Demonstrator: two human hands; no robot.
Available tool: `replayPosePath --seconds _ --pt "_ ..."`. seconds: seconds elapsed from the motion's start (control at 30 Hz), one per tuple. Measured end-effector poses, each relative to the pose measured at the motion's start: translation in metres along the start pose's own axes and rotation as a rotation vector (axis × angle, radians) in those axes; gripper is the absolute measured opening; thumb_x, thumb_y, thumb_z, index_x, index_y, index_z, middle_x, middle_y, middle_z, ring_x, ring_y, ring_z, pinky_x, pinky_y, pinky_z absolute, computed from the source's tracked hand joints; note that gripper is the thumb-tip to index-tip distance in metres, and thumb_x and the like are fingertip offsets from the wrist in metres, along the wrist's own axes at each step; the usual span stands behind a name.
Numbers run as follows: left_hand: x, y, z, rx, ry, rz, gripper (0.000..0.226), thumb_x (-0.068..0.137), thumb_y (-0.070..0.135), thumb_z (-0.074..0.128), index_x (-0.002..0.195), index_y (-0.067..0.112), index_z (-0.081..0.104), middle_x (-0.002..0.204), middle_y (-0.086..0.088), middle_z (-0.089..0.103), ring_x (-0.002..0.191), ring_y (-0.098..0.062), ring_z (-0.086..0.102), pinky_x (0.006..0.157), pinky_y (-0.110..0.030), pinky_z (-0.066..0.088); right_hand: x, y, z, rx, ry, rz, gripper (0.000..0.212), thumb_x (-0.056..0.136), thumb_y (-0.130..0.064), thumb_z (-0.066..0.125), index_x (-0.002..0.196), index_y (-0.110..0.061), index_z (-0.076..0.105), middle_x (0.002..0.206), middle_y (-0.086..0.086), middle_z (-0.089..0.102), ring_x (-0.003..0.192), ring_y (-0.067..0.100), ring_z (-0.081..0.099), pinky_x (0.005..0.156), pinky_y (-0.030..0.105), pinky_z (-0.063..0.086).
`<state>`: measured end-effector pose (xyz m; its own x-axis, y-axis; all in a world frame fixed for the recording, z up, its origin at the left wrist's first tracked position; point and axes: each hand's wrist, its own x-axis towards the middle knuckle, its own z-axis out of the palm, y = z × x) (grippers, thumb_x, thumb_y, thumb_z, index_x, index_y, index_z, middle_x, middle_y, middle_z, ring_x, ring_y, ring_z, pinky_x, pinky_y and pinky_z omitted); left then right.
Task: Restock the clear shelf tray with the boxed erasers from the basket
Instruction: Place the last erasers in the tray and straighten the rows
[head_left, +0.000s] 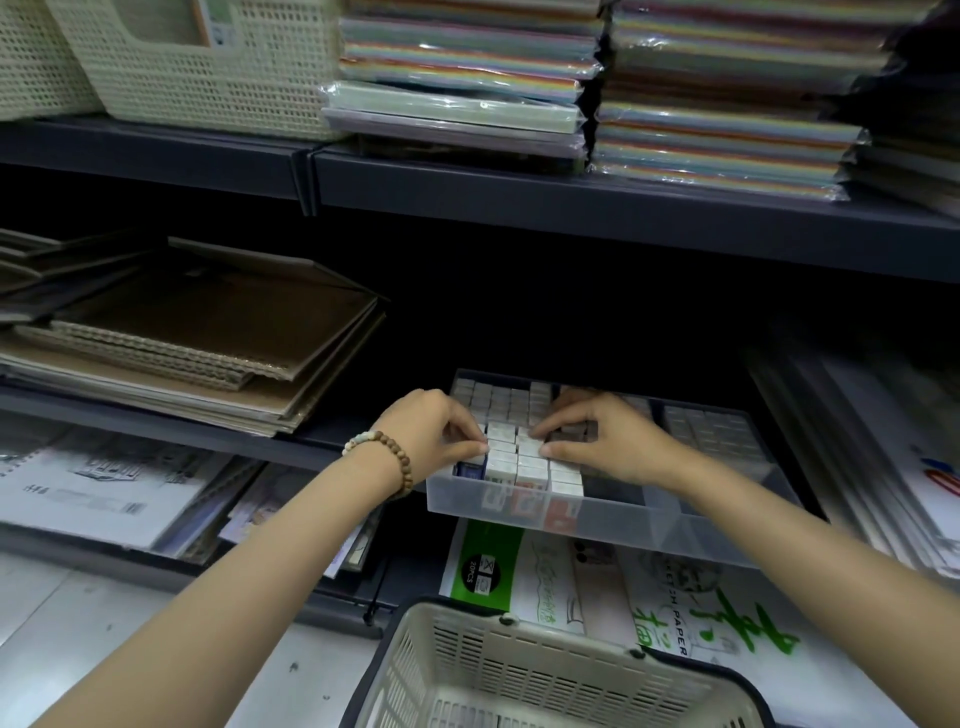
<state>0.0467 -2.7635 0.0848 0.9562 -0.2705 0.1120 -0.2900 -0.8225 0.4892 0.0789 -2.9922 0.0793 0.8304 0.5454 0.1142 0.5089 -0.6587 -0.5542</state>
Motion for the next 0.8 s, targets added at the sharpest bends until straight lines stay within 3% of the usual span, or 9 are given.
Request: replayPosePath --seconds 0.13,0.27,0.33,0.47,0.57,0.7,0.8 --pt "0.002 0.005 0.001 -0.034 0.009 -0.017 0.015 0.083 0.029 0.069 0.091 0.018 0.075 0.087 0.005 0.070 0.075 0.000 0.058 0.075 -0.015 0.049 0.001 0.002 0.008 0.032 0.049 -0.023 0.018 0.084 -0.029 0.068 0.101 -0.023 0.072 0.091 -0.023 0.054 0.089 -0.022 0.048 0.077 -0.006 0.031" --pt "0.000 0.000 0.000 -0.055 0.028 -0.012 0.014 0.085 0.031 0.067 0.091 0.019 0.073 0.085 0.008 0.067 0.074 0.003 0.056 0.065 -0.003 0.040 0.004 -0.002 0.010 0.038 0.016 -0.047 0.019 0.087 -0.031 0.064 0.105 -0.026 0.069 0.102 -0.017 0.058 0.100 -0.001 0.055 0.091 0.012 0.041" --pt "-0.002 -0.002 0.001 -0.044 0.045 0.004 0.016 0.085 0.032 0.066 0.092 0.019 0.073 0.086 0.008 0.067 0.076 0.000 0.055 0.069 -0.010 0.042 0.006 -0.006 0.013 0.003 -0.002 -0.088 0.025 0.090 -0.030 0.060 0.113 -0.022 0.066 0.116 -0.009 0.058 0.112 0.005 0.052 0.100 0.019 0.039" --pt "-0.004 -0.003 -0.001 0.001 0.036 0.050 0.019 0.086 0.033 0.064 0.096 0.019 0.074 0.093 0.005 0.070 0.084 -0.004 0.058 0.080 -0.022 0.048 0.011 -0.016 0.020 -0.119 -0.081 -0.188 0.032 0.098 -0.027 0.046 0.126 -0.021 0.058 0.136 -0.005 0.051 0.128 0.007 0.041 0.107 0.017 0.027" --pt "-0.008 -0.008 -0.005 -0.018 0.041 0.060 0.022 0.089 0.033 0.060 0.096 0.018 0.074 0.093 0.006 0.070 0.087 -0.007 0.061 0.081 -0.027 0.049 0.013 -0.019 0.022 -0.123 -0.120 -0.187 0.032 0.099 -0.029 0.042 0.127 -0.023 0.057 0.137 -0.006 0.051 0.129 0.007 0.041 0.107 0.022 0.032" --pt "-0.017 -0.014 -0.005 -0.093 0.052 0.082 0.028 0.093 0.034 0.052 0.095 0.017 0.074 0.089 0.005 0.071 0.085 -0.006 0.063 0.080 -0.029 0.049 0.014 -0.018 0.025 -0.128 -0.131 -0.218 0.034 0.100 -0.035 0.039 0.127 -0.026 0.057 0.138 -0.011 0.050 0.127 0.002 0.042 0.103 0.015 0.030" --pt "-0.020 -0.017 -0.002 -0.099 0.049 0.111 0.026 0.092 0.034 0.054 0.095 0.016 0.074 0.092 0.005 0.069 0.088 -0.007 0.062 0.083 -0.032 0.049 0.013 -0.014 0.026 -0.084 -0.110 -0.204 0.033 0.099 -0.036 0.039 0.123 -0.028 0.060 0.136 -0.011 0.053 0.126 0.002 0.044 0.102 0.017 0.033"
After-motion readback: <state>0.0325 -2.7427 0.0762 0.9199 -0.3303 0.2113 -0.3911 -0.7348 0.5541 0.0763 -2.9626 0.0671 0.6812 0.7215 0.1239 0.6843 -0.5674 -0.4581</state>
